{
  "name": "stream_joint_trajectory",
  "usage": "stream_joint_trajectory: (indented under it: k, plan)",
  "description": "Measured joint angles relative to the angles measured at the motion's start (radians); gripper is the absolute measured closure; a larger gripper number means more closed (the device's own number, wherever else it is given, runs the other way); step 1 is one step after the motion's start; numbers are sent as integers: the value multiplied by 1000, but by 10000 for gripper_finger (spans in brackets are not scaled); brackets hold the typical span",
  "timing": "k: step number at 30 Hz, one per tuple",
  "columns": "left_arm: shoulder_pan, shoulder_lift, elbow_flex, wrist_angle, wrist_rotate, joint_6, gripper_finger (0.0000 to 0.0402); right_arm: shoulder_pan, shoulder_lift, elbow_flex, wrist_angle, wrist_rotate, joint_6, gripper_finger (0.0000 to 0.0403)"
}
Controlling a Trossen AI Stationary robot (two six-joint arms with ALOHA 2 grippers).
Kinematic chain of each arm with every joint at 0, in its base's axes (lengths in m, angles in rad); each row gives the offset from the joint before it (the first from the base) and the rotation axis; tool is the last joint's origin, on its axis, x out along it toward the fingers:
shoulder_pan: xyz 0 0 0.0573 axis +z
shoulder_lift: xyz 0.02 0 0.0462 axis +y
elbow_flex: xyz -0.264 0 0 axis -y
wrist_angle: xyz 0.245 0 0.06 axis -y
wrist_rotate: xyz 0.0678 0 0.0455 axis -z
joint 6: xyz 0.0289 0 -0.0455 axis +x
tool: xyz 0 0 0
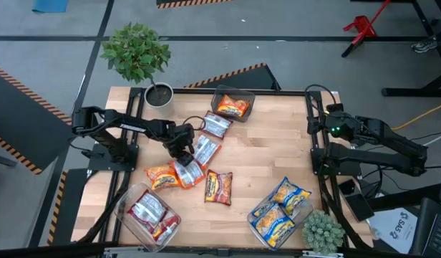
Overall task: Sort Maruchan noodles
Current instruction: Put the orange noodle pack into the black bin
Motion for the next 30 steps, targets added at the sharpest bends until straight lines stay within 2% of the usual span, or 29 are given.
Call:
stream_joint_trajectory:
  k: [7, 9, 18, 30]
  plan:
    - [-7, -4, 0, 1, 38, -58, 369, 0, 0, 0, 0, 1, 0, 123]
    - [-7, -4, 0, 7, 59, -91, 391, 0, 0, 0, 0, 0, 0, 123]
    - [-33, -8, 50, 15, 113, -215, 398, 0, 0, 0, 0, 1, 0, 123]
    - [-62, -9, 264, 0, 117, -272, 400, 0, 0, 0, 0, -3, 0, 123]
